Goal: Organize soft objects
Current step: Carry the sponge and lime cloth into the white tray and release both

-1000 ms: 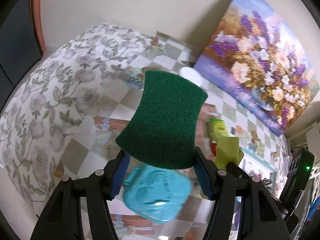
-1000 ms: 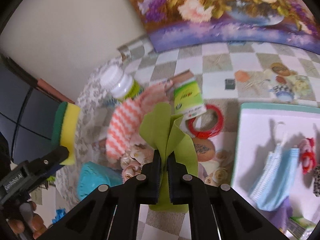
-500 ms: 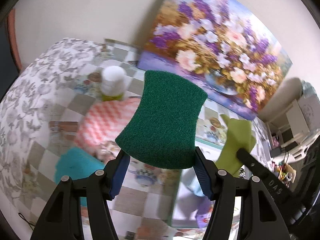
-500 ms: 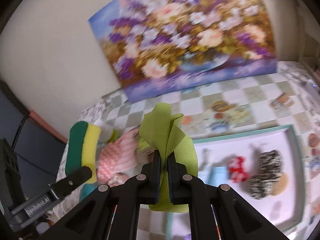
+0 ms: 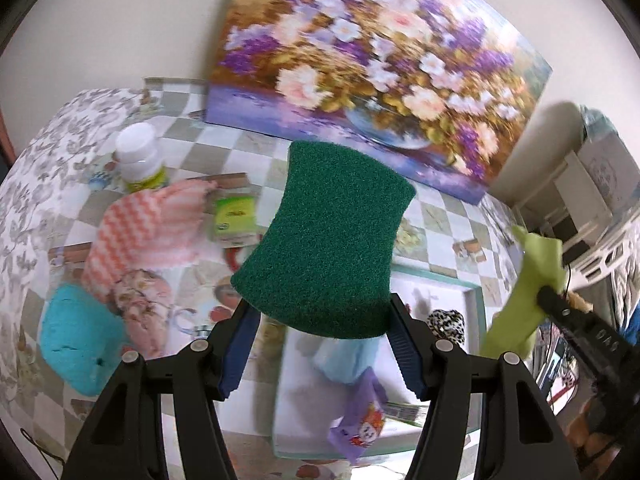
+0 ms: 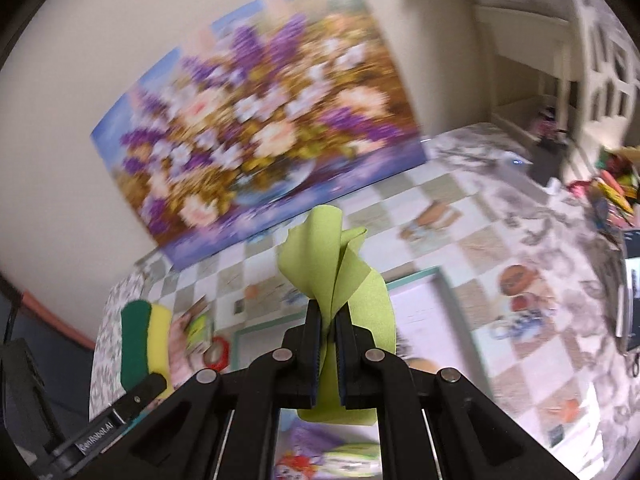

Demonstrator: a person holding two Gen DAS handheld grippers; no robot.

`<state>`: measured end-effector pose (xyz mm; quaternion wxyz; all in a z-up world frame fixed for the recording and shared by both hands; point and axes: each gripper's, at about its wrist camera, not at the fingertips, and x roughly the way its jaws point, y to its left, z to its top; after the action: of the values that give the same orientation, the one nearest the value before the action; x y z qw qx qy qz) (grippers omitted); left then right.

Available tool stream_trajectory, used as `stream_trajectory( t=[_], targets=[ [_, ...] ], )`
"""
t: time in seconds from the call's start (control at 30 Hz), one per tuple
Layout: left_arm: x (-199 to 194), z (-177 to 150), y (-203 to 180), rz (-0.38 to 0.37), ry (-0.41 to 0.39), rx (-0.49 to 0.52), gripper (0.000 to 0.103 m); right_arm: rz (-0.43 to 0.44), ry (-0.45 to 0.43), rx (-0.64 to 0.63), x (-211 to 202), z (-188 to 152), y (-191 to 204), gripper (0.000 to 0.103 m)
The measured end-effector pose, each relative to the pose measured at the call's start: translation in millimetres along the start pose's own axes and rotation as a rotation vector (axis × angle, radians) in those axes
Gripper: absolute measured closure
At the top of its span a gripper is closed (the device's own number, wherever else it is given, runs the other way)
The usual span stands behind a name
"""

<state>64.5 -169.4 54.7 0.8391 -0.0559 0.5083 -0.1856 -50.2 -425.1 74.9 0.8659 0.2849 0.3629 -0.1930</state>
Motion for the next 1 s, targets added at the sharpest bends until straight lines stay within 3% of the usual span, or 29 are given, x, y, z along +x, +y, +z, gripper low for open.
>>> stream_trajectory(
  t=[0.17, 0.33, 0.7, 1.0],
  targets=[
    [22, -9, -25, -0.003, 0.036, 0.056, 0.039, -0.061, -0.018, 0.064, -10, 6, -39, 0.096],
    [44, -20, -38, -0.004, 0.083, 0.089, 0.039, -0.098, 0.029, 0.103, 5, 5, -62, 0.096],
    [104, -37, -32, 0.026, 0.195, 0.093, 0.039, -0.103, 0.214, 0.095, 76, -17, -67, 0.096],
    [119, -40, -28, 0.020, 0.214, 0.092, 0.038, -0.106, 0.312, 0.104, 111, -31, -70, 0.093]
  ],
)
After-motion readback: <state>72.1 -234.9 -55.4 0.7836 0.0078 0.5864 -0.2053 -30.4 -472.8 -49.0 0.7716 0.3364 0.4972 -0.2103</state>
